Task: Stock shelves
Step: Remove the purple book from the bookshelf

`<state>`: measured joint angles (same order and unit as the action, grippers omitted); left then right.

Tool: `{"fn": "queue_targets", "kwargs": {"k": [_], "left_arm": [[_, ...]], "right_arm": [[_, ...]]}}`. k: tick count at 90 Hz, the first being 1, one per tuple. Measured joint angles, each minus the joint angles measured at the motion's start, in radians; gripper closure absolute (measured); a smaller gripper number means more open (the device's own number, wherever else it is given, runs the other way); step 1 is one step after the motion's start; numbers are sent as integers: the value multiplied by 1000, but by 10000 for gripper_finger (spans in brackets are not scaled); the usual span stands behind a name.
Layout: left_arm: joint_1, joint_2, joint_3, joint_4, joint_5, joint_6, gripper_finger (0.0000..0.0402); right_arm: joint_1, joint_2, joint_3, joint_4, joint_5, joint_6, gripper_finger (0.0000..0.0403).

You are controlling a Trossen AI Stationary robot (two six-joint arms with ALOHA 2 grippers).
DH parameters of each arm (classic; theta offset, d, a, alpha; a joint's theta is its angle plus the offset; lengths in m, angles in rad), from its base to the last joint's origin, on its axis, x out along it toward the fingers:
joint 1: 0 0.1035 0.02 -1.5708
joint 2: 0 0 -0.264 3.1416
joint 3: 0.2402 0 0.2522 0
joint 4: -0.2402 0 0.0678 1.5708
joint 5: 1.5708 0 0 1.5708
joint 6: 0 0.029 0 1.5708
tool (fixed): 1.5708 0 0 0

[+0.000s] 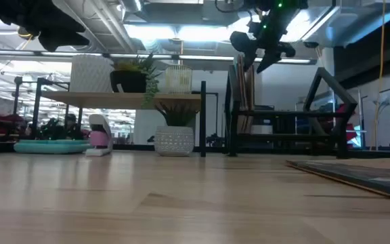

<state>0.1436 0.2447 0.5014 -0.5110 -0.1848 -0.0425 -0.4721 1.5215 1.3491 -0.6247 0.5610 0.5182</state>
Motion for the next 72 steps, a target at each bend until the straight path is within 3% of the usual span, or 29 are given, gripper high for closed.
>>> {"fn": "queue_targets", "kwargs": {"k": [23, 33, 46, 59, 72], "left_arm": [[0, 0, 0, 0, 0, 1, 165], [0, 0, 0, 0, 0, 1, 165], [0, 0, 0, 0, 0, 1, 165], [0, 0, 0, 0, 0, 1, 165], [0, 0, 0, 0, 0, 1, 165]], "right_arm": [[5, -1, 0, -12, 0, -33, 388], [38, -34, 34, -105, -9, -19, 389], [119, -62, 166, -407, -45, 43, 396], [232, -62, 300, -735, -178, 178, 399], [377, -60, 306, -916, -349, 395, 400]]}}
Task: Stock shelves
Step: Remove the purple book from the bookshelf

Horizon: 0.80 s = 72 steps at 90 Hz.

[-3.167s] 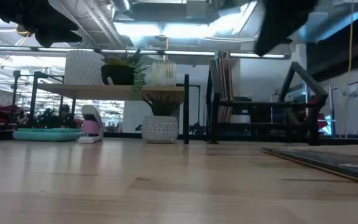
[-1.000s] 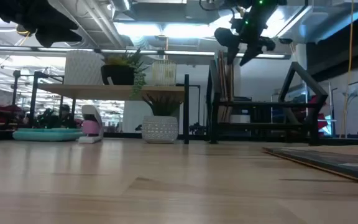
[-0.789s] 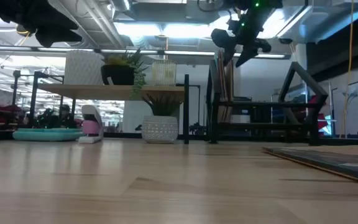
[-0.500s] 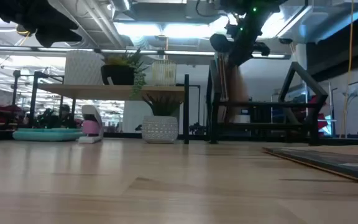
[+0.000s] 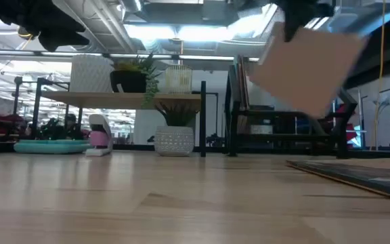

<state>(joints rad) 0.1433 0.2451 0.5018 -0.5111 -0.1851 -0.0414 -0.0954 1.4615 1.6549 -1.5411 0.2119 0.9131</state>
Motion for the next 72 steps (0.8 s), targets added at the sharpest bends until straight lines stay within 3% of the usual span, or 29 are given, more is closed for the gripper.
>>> {"fn": "queue_targets", "kwargs": {"k": [26, 52, 72], "left_arm": [[0, 3, 1, 2, 0, 0, 165], [0, 2, 1, 4, 22, 2, 165], [0, 2, 1, 5, 26, 5, 165]], "right_arm": [[272, 105, -67, -24, -293, 292, 402], [430, 219, -75, -24, -638, 450, 402], [541, 213, -211, -30, -800, 697, 402]]}}
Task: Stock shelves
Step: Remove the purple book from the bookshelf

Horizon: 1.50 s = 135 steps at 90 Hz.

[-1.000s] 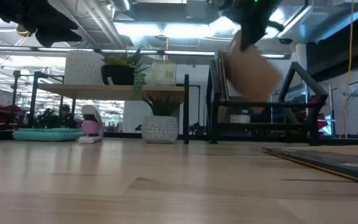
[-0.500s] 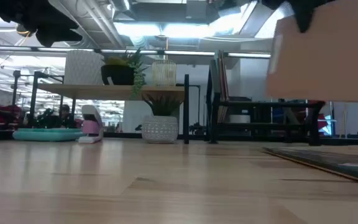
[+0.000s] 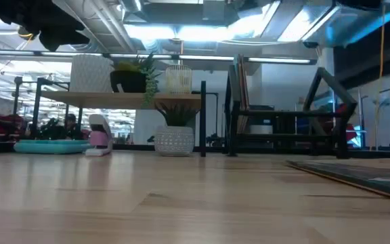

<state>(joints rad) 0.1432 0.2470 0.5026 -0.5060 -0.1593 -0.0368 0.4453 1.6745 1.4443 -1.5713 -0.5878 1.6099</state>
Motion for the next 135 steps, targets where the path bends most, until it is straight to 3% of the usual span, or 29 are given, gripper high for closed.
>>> {"fn": "queue_targets", "kwargs": {"k": [9, 28, 54, 71, 111, 122, 135], "left_arm": [[0, 0, 0, 0, 0, 0, 165], [0, 0, 0, 0, 0, 0, 165], [0, 0, 0, 1, 1, 0, 165], [0, 0, 0, 0, 1, 0, 165], [0, 0, -1, -1, 10, 0, 165], [0, 0, -1, -1, 11, 0, 165], [0, 0, -1, -2, 13, 0, 165]], "right_arm": [[38, 0, -67, -1, 25, 92, 402], [30, 1, -130, 15, 316, 294, 402], [-76, 54, -130, 190, 472, 247, 400], [-87, 94, -130, 402, 678, 258, 388], [-99, 173, -131, 523, 723, 152, 376], [-99, 179, -123, 575, 742, 42, 335], [-99, 178, -85, 600, 707, -152, 257]]}}
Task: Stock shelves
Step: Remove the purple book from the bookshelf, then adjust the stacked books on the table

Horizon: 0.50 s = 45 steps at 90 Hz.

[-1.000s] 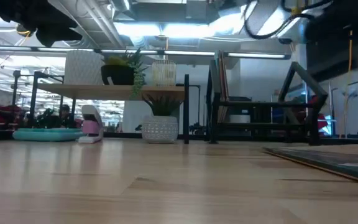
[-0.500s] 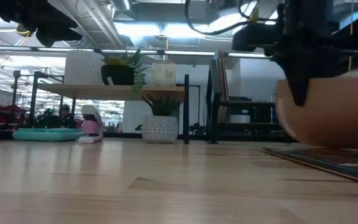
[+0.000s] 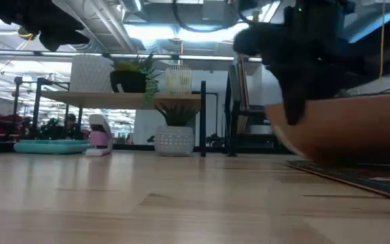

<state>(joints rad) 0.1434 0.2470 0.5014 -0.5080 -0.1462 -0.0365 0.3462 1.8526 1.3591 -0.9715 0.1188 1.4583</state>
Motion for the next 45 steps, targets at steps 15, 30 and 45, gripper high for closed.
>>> {"fn": "queue_targets", "kwargs": {"k": [15, 30, 45], "left_arm": [[0, 0, 0, 1, 2, 0, 165], [0, 0, 0, 1, 2, 0, 165], [0, 0, 0, 1, 2, 0, 165]], "right_arm": [[0, 0, 47, 14, -134, -268, 174], [11, -1, 64, -18, -253, -703, 143], [45, -1, 33, -130, -251, -1190, 145]]}}
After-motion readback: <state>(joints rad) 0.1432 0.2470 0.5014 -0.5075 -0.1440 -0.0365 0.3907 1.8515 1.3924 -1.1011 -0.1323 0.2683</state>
